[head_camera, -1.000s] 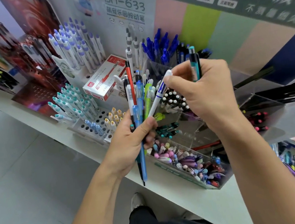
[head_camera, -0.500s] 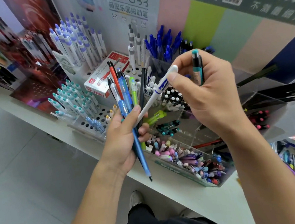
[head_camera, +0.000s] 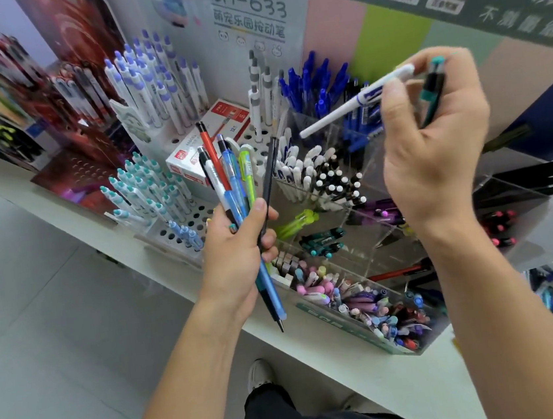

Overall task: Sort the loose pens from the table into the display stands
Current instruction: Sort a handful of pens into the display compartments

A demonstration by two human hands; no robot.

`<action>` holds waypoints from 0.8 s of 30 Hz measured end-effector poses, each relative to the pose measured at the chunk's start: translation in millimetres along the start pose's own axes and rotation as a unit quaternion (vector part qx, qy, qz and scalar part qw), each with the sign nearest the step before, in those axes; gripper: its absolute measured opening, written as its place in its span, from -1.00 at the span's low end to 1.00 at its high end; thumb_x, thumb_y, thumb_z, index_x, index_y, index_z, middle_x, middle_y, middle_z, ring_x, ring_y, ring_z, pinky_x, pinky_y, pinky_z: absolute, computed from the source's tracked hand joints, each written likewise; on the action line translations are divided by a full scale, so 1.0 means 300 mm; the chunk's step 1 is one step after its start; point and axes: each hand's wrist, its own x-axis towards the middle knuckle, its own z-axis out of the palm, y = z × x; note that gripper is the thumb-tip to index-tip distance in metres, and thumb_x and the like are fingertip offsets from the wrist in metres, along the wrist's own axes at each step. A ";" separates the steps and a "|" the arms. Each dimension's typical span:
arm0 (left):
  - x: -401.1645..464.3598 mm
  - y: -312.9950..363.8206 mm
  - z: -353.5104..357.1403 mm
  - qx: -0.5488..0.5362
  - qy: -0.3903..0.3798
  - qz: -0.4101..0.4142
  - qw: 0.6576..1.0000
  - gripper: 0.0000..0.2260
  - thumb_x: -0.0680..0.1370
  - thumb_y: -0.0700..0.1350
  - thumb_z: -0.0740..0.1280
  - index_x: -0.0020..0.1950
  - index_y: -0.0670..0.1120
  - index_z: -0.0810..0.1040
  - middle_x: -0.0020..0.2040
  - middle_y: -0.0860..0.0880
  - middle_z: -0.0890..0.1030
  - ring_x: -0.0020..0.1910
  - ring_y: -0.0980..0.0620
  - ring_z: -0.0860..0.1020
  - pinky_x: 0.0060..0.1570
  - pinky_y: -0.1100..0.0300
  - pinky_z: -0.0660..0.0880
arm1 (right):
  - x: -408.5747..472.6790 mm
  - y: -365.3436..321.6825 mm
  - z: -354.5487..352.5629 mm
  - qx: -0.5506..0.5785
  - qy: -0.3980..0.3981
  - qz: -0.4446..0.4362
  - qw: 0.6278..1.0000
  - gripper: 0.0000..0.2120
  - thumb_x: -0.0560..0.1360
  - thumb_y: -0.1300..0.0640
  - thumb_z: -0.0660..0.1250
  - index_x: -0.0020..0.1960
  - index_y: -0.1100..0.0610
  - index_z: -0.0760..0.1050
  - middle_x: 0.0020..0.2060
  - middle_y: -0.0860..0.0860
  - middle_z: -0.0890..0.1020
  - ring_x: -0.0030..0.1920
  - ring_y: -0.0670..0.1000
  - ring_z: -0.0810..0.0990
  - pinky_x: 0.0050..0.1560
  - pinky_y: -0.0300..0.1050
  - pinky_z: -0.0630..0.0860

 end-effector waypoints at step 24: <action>-0.047 -0.032 -0.050 0.075 -0.118 -0.024 0.990 -0.88 0.65 -0.15 0.26 0.18 -0.05 0.50 -0.20 -0.01 0.67 -0.40 0.07 0.46 -0.48 0.26 0.38 | -0.040 0.025 0.089 -0.021 -0.408 0.240 0.881 -0.87 0.60 0.12 0.39 -0.04 0.19 0.60 -0.50 0.03 0.58 -0.50 -0.05 0.45 -0.47 -0.26 0.35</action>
